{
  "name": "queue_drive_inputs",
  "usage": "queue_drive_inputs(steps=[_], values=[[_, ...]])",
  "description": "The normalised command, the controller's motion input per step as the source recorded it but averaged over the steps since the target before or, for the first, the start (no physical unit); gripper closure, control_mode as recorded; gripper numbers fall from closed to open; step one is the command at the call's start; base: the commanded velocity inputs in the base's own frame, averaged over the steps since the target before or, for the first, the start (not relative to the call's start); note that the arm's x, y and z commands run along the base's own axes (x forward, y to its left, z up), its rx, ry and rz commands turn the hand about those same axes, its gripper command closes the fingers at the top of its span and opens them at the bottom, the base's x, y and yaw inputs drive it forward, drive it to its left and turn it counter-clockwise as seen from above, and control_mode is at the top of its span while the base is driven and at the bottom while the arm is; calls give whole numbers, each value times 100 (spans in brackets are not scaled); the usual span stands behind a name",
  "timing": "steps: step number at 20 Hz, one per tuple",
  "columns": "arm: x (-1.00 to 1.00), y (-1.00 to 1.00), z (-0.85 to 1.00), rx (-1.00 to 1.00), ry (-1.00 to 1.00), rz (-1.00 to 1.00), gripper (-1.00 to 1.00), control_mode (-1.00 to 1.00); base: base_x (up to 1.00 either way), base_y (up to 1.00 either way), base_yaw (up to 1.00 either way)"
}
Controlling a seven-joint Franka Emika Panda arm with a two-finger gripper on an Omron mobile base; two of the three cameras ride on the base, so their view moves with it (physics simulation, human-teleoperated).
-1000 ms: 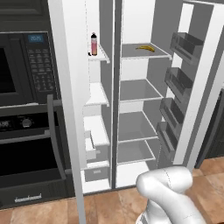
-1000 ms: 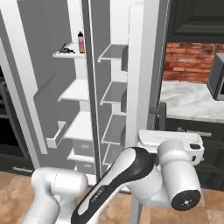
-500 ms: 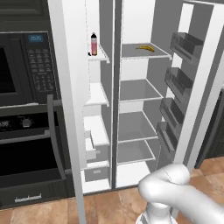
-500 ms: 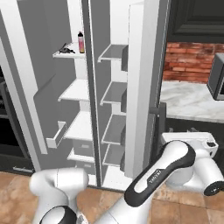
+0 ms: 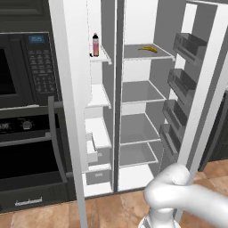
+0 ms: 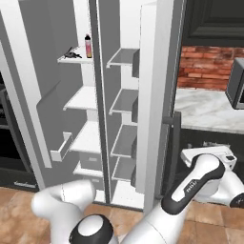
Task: There's a fish in the fridge that needs to be moved to the freezer for freezing. Pick up the fish from the fridge, place it on any shelf in the freezer, and close the fridge and freezer doors when done.
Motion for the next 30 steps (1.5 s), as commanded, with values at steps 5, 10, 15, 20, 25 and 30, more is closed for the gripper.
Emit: queue_drive_inputs(steps=[5,10,15,20,25,30], values=[[14,67,-15,-10,0,-6,-100,-100,0,0,0],[40,92,-10,-11,0,-7,-100,-100,0,0,0],[33,99,-9,-12,0,-5,-100,-100,0,0,0],[40,100,-4,-12,0,-7,-100,-100,0,0,0],[46,100,-9,-9,0,-10,-100,-100,0,0,0],[62,100,-8,-11,0,-13,-100,-100,0,0,0]])
